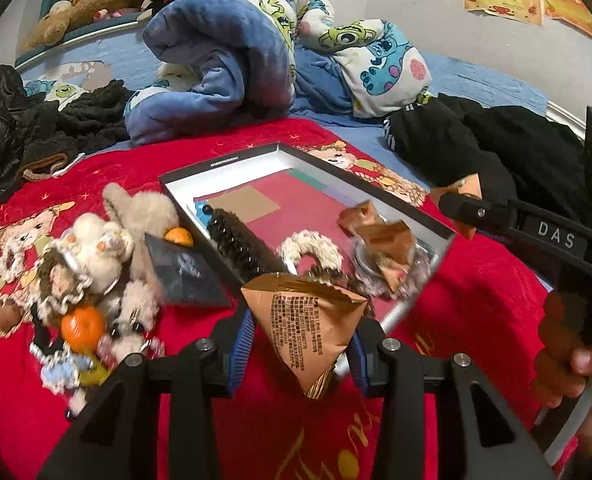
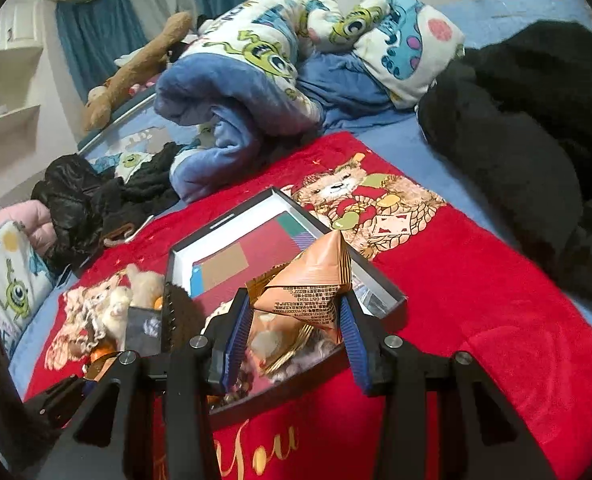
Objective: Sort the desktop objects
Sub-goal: 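Carry both held pyramid candies over the black tray box, then open both grippers to drop the pyramid candies into the tray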
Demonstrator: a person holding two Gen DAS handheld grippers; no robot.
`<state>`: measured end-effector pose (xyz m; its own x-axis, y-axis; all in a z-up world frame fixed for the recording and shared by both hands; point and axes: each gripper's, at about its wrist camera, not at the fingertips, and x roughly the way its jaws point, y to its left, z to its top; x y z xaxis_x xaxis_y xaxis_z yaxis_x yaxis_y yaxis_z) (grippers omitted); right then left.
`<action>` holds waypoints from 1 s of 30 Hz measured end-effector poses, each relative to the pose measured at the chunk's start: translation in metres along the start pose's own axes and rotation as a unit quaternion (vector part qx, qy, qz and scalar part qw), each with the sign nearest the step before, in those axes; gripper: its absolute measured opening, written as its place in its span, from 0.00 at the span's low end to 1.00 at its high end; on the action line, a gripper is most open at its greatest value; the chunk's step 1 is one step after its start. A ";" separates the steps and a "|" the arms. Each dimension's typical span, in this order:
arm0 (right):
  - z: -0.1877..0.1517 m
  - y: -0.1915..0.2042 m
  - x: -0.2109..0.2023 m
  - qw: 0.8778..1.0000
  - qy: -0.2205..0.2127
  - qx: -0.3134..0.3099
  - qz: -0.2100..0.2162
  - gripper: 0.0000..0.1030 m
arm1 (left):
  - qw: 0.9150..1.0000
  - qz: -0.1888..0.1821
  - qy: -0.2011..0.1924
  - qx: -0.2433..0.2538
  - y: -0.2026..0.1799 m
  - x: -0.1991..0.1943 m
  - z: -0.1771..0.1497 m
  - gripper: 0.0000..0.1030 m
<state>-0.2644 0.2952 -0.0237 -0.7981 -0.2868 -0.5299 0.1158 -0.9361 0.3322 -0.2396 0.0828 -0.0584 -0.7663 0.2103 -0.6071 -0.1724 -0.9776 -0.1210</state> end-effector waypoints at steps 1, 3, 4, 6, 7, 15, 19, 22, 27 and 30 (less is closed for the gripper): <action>0.001 -0.002 0.004 1.000 0.003 0.009 0.005 0.41 | 1.000 0.000 0.001 -0.001 0.001 0.006 0.004 0.41; 0.004 -0.010 0.013 0.999 0.011 0.037 0.022 0.41 | 1.000 0.003 0.001 0.002 0.000 0.015 0.010 0.41; 0.005 -0.012 0.016 0.999 0.013 0.045 0.025 0.41 | 1.000 0.001 0.001 0.005 -0.002 0.021 0.015 0.41; 0.007 -0.015 0.024 0.998 0.017 0.052 0.021 0.41 | 1.000 -0.005 0.001 0.006 -0.005 0.027 0.021 0.41; 0.007 -0.016 0.028 0.998 0.021 0.054 0.020 0.41 | 1.000 -0.003 0.007 0.011 -0.008 0.034 0.024 0.41; 0.001 -0.011 0.045 0.999 0.046 0.016 0.006 0.41 | 0.999 0.002 0.014 0.033 -0.023 0.059 0.024 0.41; -0.007 -0.006 0.049 0.998 0.054 -0.018 -0.003 0.41 | 0.999 0.007 0.007 0.042 -0.027 0.060 0.022 0.41; -0.013 0.002 0.048 0.997 0.044 -0.058 -0.020 0.41 | 0.998 0.028 0.008 0.058 -0.030 0.063 0.018 0.41; -0.017 0.007 0.048 0.996 0.025 -0.083 -0.029 0.43 | 0.997 0.028 -0.005 0.072 -0.035 0.059 0.012 0.41; -0.016 0.005 0.048 0.997 0.021 -0.074 -0.029 0.44 | 0.997 0.024 -0.008 0.070 -0.034 0.058 0.012 0.41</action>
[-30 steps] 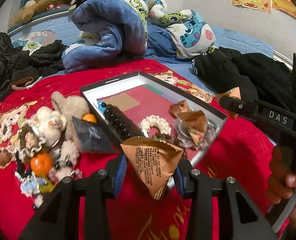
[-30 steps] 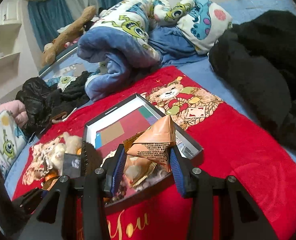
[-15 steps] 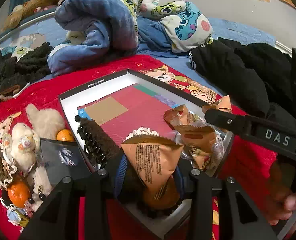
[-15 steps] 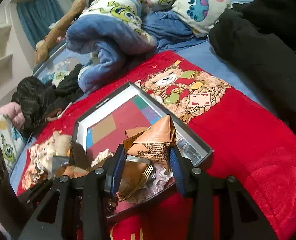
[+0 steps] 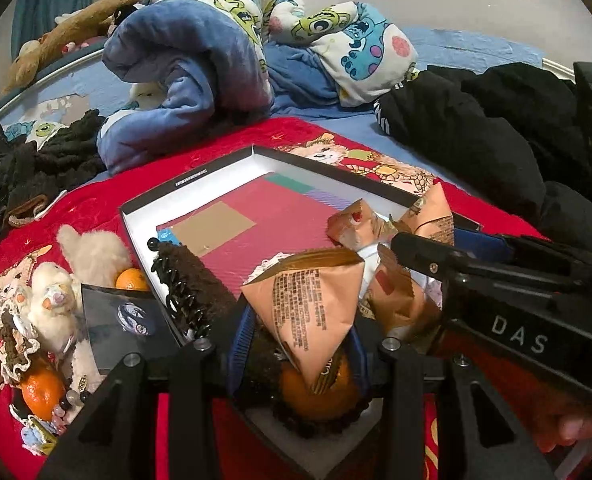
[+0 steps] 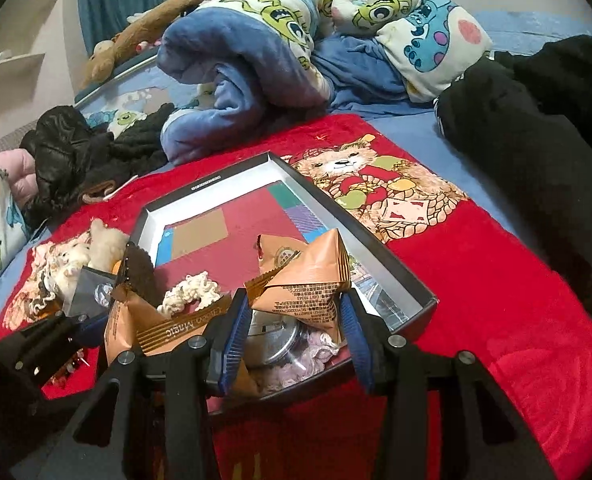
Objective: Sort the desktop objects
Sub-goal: 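Open both grippers to drop the pyramid candies into the tray, then move both grippers back from the tray to the item pile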
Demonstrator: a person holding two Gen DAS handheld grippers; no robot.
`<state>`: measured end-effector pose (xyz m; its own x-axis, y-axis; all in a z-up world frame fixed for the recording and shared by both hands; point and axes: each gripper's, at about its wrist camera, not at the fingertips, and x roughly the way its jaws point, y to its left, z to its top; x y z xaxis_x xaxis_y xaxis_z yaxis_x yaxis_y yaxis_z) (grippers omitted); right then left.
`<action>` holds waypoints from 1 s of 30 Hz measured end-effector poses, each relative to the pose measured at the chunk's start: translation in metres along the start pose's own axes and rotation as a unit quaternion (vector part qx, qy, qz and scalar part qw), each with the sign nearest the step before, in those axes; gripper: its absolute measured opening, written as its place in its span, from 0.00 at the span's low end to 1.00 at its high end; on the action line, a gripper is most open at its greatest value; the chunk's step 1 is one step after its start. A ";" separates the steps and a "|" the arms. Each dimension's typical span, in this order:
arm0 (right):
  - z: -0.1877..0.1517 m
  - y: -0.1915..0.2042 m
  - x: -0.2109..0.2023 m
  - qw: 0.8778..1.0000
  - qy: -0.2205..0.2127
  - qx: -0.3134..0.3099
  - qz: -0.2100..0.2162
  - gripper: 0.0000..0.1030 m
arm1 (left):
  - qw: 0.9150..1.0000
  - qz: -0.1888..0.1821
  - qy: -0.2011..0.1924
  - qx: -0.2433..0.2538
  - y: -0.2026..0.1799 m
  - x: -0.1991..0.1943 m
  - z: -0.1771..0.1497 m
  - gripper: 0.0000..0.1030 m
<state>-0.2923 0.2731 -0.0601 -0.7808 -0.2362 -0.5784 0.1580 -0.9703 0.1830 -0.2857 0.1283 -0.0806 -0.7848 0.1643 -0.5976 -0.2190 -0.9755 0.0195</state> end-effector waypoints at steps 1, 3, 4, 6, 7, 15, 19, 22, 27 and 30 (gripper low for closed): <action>0.000 0.000 0.000 1.000 -0.001 0.003 0.001 0.44 | 1.000 -0.001 -0.001 -0.002 0.001 0.000 0.000 0.41; 0.000 0.000 0.000 1.000 -0.002 0.005 0.002 0.45 | 1.000 0.003 -0.002 -0.002 0.001 -0.001 -0.001 0.43; 0.000 0.000 -0.001 1.000 -0.003 0.005 0.002 0.47 | 1.000 0.004 -0.002 -0.001 0.001 -0.002 -0.001 0.44; 0.001 0.001 -0.004 1.000 -0.008 0.005 0.007 0.72 | 1.000 0.007 -0.005 0.003 -0.001 -0.003 -0.001 0.52; 0.002 0.002 -0.007 1.000 -0.013 0.004 0.008 0.82 | 1.000 0.013 -0.008 0.007 -0.002 -0.005 -0.001 0.56; 0.008 -0.004 -0.018 0.999 -0.019 0.027 -0.003 1.00 | 1.000 0.019 -0.018 -0.012 0.008 -0.013 -0.003 1.00; 0.008 -0.005 -0.020 0.999 -0.020 0.030 0.000 1.00 | 1.000 0.014 -0.013 -0.021 0.012 -0.013 -0.003 1.00; 0.009 -0.006 -0.022 0.999 -0.023 0.035 0.000 1.00 | 1.000 0.017 -0.016 -0.016 0.009 -0.015 -0.003 1.00; 0.010 -0.007 -0.025 0.999 -0.029 0.041 -0.004 1.00 | 1.000 0.017 -0.021 -0.013 0.007 -0.015 -0.002 1.00; 0.011 -0.009 -0.028 0.998 -0.033 0.047 -0.005 1.00 | 0.999 0.020 -0.027 -0.007 0.005 -0.018 -0.002 1.00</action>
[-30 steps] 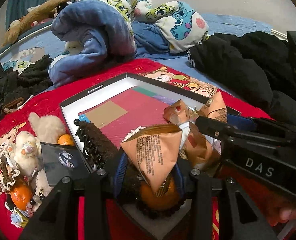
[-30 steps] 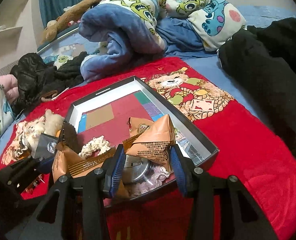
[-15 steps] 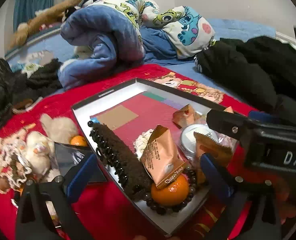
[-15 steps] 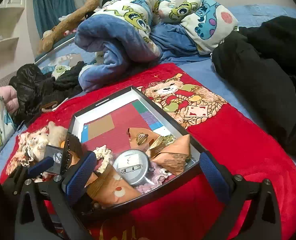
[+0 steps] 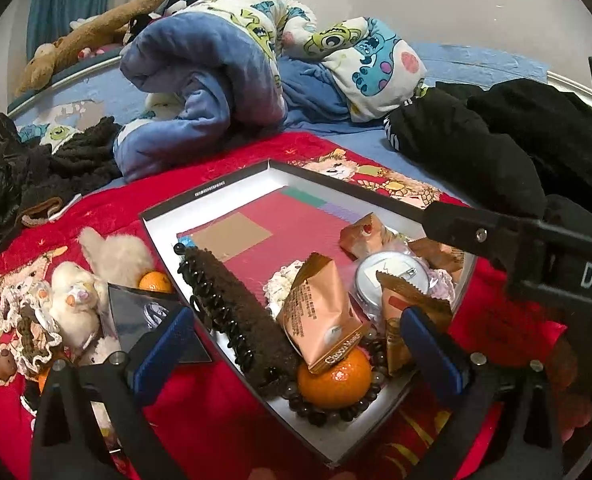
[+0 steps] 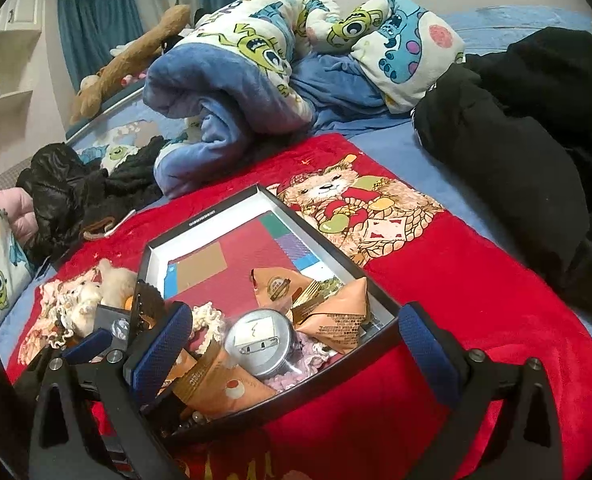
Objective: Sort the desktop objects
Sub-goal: 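Move both grippers back from the tray to the item pile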
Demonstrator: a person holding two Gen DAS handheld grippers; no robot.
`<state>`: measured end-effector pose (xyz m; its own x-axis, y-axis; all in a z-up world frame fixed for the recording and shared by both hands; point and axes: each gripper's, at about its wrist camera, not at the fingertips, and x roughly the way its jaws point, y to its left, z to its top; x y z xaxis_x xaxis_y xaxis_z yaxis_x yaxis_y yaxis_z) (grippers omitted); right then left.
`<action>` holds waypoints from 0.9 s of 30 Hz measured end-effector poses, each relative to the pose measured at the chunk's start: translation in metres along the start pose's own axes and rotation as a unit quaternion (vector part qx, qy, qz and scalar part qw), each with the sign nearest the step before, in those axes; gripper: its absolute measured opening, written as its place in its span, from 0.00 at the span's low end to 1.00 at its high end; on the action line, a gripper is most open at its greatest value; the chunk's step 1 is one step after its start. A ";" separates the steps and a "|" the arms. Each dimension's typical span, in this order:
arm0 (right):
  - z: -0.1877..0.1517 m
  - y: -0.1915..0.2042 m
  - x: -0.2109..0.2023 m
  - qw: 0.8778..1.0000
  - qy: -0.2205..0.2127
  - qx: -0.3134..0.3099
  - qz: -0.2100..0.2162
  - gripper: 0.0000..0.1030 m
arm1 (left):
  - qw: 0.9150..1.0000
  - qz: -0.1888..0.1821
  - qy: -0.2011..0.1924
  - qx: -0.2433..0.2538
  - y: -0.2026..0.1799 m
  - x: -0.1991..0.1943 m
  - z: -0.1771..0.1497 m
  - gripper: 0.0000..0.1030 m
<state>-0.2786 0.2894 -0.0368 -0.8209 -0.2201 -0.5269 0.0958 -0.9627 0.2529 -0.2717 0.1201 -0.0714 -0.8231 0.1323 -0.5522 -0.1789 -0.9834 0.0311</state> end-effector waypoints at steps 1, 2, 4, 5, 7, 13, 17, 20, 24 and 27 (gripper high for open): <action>0.001 -0.001 -0.001 1.000 -0.002 0.002 0.000 1.00 | 1.000 0.002 -0.002 0.005 -0.001 -0.001 0.000 1.00; 0.001 -0.001 -0.002 1.000 -0.003 0.004 0.000 1.00 | 1.000 0.003 -0.002 0.007 -0.002 -0.001 0.000 1.00; 0.003 -0.002 -0.004 1.000 -0.007 0.008 -0.003 1.00 | 1.000 0.008 -0.005 0.013 -0.004 -0.003 0.000 1.00; 0.003 -0.001 -0.005 1.000 -0.009 0.009 -0.003 1.00 | 1.000 0.011 -0.006 0.016 -0.006 -0.004 0.000 1.00; 0.004 0.000 -0.008 1.000 -0.011 0.009 -0.003 1.00 | 1.000 0.011 -0.010 0.019 -0.008 -0.008 0.001 1.00; 0.005 0.006 -0.019 1.000 -0.026 0.004 0.000 1.00 | 1.000 0.011 -0.016 0.014 -0.006 -0.019 0.007 1.00; 0.006 0.011 -0.025 0.999 -0.032 0.012 0.006 1.00 | 1.000 0.006 -0.016 -0.008 0.003 -0.029 0.009 1.00; 0.007 0.014 -0.031 0.999 -0.040 0.023 0.019 1.00 | 1.000 0.011 -0.010 -0.012 0.011 -0.038 0.007 1.00; 0.008 0.023 -0.037 0.998 -0.045 0.031 0.037 1.00 | 1.000 0.027 -0.007 -0.014 0.024 -0.051 0.002 1.00; 0.006 0.033 -0.038 0.997 -0.044 0.033 0.051 1.00 | 0.999 0.037 -0.002 -0.028 0.041 -0.063 0.000 1.00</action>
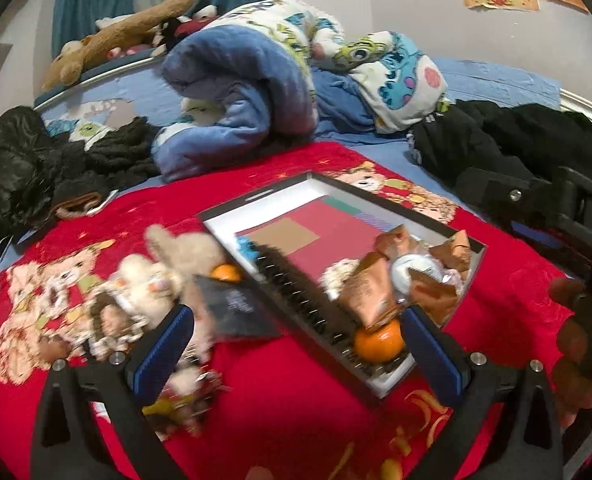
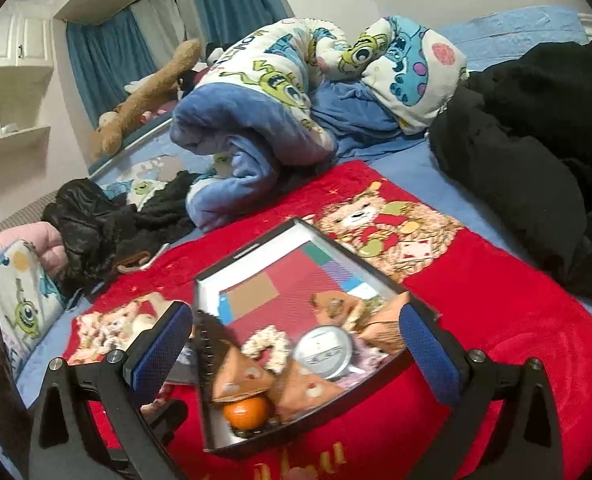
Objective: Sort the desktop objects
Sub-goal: 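Move both grippers back from the tray to the item pile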
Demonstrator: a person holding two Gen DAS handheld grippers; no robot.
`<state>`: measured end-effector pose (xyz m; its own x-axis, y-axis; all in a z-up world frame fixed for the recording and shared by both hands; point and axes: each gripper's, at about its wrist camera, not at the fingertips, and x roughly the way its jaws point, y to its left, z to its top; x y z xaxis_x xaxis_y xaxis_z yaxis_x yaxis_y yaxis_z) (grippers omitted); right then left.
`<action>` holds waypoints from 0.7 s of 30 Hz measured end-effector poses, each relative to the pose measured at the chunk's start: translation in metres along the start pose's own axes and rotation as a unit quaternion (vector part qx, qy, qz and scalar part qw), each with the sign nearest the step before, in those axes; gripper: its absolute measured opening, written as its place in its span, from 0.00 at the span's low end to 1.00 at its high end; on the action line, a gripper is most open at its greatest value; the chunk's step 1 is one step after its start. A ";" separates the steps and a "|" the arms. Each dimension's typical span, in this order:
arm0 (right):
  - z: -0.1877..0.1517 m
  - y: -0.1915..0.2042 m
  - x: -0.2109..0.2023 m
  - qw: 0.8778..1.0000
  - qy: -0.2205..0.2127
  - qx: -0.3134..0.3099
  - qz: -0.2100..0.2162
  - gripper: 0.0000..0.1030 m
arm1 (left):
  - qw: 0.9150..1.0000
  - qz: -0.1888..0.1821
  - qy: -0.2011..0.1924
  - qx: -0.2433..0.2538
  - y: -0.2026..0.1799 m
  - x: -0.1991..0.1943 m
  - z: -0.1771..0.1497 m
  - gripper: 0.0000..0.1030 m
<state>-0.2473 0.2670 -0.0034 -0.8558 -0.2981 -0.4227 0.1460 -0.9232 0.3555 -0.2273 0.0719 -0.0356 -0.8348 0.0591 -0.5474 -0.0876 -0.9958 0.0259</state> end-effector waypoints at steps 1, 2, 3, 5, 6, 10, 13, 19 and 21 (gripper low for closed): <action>-0.001 0.005 0.000 1.000 0.001 0.000 0.005 1.00 | 1.000 0.005 0.001 -0.005 0.008 -0.005 -0.001 1.00; -0.002 0.009 0.001 1.000 0.003 0.000 0.010 1.00 | 1.000 0.009 0.002 -0.006 0.013 -0.008 -0.002 1.00; -0.003 0.014 0.001 1.000 0.003 -0.001 0.015 1.00 | 1.000 0.015 0.003 -0.008 0.019 -0.012 -0.003 1.00; -0.006 0.026 0.002 1.000 0.004 -0.004 0.027 1.00 | 0.999 0.029 0.003 -0.013 0.032 -0.021 -0.004 1.00; -0.007 0.032 0.002 0.999 0.004 -0.006 0.033 1.00 | 0.999 0.034 0.003 -0.017 0.039 -0.025 -0.005 1.00; -0.016 0.056 0.009 0.999 0.011 -0.014 0.050 1.00 | 0.998 0.056 0.004 -0.027 0.069 -0.044 -0.009 1.00; -0.023 0.078 0.014 0.997 0.020 -0.016 0.071 1.00 | 0.996 0.079 0.005 -0.028 0.091 -0.056 -0.015 1.00; -0.038 0.120 0.017 0.994 0.026 -0.040 0.102 1.00 | 0.992 0.108 0.015 -0.056 0.137 -0.074 -0.039 1.00; -0.044 0.134 0.019 0.992 0.030 -0.052 0.107 1.00 | 0.991 0.114 0.019 -0.064 0.150 -0.076 -0.045 1.00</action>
<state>-0.2227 0.1273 -0.0003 -0.7693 -0.5008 -0.3967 0.3738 -0.8564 0.3563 -0.1523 -0.0848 -0.0281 -0.8038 -0.1678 -0.5707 0.1716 -0.9840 0.0476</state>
